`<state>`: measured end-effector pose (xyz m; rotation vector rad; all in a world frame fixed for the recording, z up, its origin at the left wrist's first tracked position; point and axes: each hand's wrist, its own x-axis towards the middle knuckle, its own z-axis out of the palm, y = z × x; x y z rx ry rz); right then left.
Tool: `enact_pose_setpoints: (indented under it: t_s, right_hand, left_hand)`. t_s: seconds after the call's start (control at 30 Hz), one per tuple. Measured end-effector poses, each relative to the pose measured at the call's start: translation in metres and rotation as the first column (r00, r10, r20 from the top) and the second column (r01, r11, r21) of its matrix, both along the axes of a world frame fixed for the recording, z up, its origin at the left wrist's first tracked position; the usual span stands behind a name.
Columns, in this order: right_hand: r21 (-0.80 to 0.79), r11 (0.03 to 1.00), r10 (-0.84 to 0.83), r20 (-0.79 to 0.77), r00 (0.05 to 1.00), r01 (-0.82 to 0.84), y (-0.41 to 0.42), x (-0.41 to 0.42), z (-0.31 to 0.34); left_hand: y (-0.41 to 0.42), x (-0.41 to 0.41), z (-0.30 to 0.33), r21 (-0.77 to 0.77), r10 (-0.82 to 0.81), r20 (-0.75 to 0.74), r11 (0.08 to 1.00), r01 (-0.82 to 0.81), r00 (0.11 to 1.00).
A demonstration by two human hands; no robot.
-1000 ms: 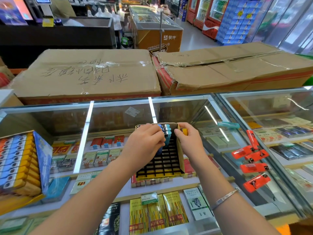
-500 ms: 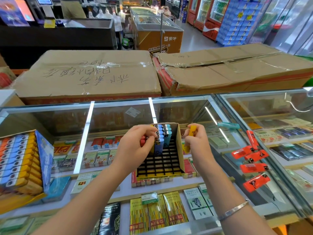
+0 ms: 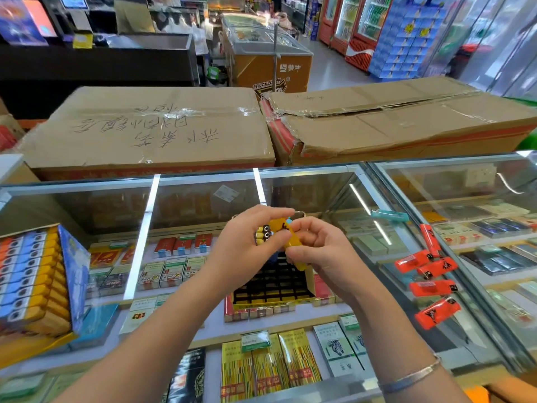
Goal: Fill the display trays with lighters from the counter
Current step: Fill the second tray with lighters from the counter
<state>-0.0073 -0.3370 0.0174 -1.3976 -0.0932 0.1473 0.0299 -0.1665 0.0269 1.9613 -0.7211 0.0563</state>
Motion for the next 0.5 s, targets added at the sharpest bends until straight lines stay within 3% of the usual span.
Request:
enact_pose_setpoints:
  t_s: [0.17, 0.33, 0.5]
  right_hand:
    - [0.023, 1.000, -0.010, -0.016, 1.000, 0.010, -0.001, 0.000, 0.002]
    - [0.078, 0.988, -0.140, 0.030, 0.990, 0.137, 0.003, 0.003, 0.005]
    - [-0.074, 0.990, -0.112, 0.115, 0.987, 0.121, 0.010, 0.006, 0.013]
  left_hand:
    - [0.007, 0.002, 0.003, 0.106, -0.070, 0.041, 0.992, 0.065, 0.997]
    - [0.010, 0.003, 0.001, 0.257, -0.035, 0.017, 0.966, 0.030, 0.999]
    - [0.011, 0.001, 0.001, 0.167, -0.037, -0.012, 0.985, 0.039, 0.999]
